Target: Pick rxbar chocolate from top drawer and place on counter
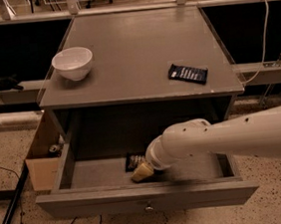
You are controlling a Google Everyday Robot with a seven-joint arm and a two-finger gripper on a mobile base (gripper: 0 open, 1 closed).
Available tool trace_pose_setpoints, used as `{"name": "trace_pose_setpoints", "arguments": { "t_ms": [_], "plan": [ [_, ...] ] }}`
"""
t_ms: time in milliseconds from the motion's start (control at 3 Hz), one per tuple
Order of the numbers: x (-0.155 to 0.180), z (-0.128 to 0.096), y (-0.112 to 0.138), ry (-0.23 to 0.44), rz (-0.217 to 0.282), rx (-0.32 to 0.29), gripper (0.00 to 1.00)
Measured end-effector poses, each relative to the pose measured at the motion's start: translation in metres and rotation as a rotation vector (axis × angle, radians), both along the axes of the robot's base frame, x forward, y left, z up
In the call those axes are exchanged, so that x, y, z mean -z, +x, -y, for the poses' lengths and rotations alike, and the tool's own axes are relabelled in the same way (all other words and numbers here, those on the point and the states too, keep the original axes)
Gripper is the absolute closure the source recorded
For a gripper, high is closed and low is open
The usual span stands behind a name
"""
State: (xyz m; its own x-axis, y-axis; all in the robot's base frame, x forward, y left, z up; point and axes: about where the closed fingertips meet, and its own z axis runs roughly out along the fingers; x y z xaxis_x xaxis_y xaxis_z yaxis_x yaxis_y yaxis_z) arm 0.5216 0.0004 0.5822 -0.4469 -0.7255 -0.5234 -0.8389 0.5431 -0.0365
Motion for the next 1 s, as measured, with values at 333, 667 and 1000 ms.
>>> {"name": "trace_pose_setpoints", "arguments": {
  "t_ms": [333,667,1000],
  "plan": [
    [0.0,0.0,0.0,0.0,0.0,0.0,0.73],
    [0.0,0.0,0.0,0.0,0.0,0.0,0.96],
    [0.0,0.0,0.0,0.0,0.0,0.0,1.0]
  ]
}}
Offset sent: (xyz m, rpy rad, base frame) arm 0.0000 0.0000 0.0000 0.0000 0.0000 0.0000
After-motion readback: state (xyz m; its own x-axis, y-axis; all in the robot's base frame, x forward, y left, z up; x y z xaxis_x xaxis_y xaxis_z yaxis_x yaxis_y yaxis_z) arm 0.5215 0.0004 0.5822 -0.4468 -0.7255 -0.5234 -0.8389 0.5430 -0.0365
